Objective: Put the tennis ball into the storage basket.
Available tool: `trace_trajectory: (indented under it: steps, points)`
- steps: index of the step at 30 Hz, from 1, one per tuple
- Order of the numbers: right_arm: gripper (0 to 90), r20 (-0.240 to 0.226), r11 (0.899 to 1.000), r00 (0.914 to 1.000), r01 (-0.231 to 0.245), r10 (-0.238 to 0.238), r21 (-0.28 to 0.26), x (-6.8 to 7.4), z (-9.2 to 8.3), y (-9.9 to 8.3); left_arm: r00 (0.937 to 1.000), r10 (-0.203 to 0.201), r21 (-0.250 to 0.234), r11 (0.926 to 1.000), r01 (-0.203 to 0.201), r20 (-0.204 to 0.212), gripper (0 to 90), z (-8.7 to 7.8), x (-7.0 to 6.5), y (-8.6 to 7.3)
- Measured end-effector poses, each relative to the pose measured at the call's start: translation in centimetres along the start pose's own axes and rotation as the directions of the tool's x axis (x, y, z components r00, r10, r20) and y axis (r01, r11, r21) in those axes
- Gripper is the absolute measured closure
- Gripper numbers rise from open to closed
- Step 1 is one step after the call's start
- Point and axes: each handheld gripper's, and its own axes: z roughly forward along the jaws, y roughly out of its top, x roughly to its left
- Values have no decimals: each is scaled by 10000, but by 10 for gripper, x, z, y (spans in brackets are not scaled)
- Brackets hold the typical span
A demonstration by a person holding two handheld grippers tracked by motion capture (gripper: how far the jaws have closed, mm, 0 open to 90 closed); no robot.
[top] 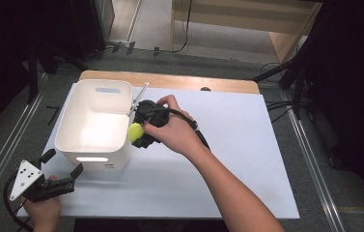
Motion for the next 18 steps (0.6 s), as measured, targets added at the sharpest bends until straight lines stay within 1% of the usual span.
trace_trajectory:
  steps: [4, 5, 11, 13, 18]
  points:
    - [236, -2, 10000, 10000, -41, 41, 15, 1, -3, 4, 10000, -8, -20, 10000, 8, 0, 0, 0, 0, 0]
    - [236, -17, 10000, 10000, 64, -64, 9, 0, -5, 6, 10000, 1, 15, 10000, -1, -1, 0, 0, 0, 0]
    - [236, -6, 9998, 9999, 171, -171, -79, 0, -12, 13, 10000, -16, 21, 10000, 16, -7, 0, 0, 0, 0]
    - [236, -41, 9997, 9998, 188, -189, -171, 0, -14, 15, 10000, -40, -12, 10000, 40, -15, 0, 0, 0, 0]
    - [236, -47, 9995, 9997, 253, -254, -204, 1, -15, 22, 10000, -37, 17, 10000, 37, 3, 0, 0, 0, 0]
